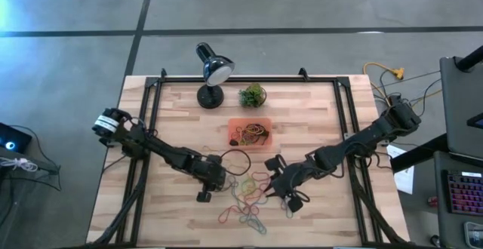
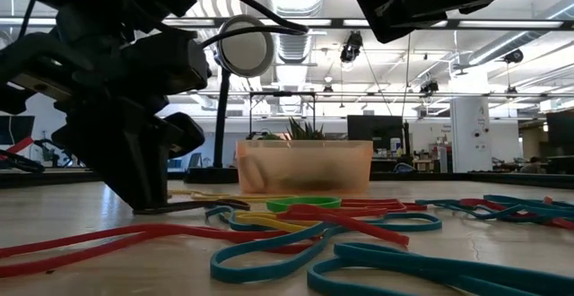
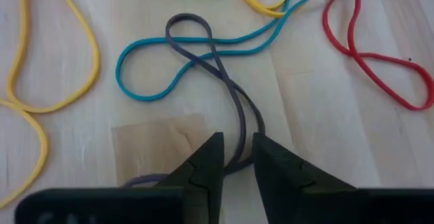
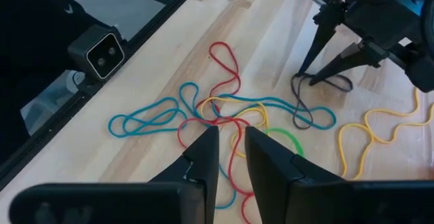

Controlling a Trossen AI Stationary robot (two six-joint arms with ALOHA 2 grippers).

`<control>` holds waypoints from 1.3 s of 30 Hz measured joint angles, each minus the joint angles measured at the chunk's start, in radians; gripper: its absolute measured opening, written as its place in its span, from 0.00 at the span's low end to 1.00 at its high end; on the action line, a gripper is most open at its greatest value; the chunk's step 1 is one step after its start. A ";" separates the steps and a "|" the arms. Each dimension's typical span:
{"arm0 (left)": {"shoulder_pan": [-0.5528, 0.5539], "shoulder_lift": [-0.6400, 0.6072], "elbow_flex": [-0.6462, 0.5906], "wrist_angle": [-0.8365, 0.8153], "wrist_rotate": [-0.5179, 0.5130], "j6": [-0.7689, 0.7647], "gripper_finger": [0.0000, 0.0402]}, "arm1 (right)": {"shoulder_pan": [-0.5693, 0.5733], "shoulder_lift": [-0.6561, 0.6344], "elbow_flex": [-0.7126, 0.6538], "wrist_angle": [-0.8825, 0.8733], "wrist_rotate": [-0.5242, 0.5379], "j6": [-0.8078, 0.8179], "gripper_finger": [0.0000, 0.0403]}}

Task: Pick and place rubber bands into bin
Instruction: Put the violet rubber band into the orange bin

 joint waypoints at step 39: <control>0.002 -0.170 0.145 -0.004 -0.413 0.322 0.00 | 0.000 -0.016 -0.018 -0.031 0.053 0.004 0.15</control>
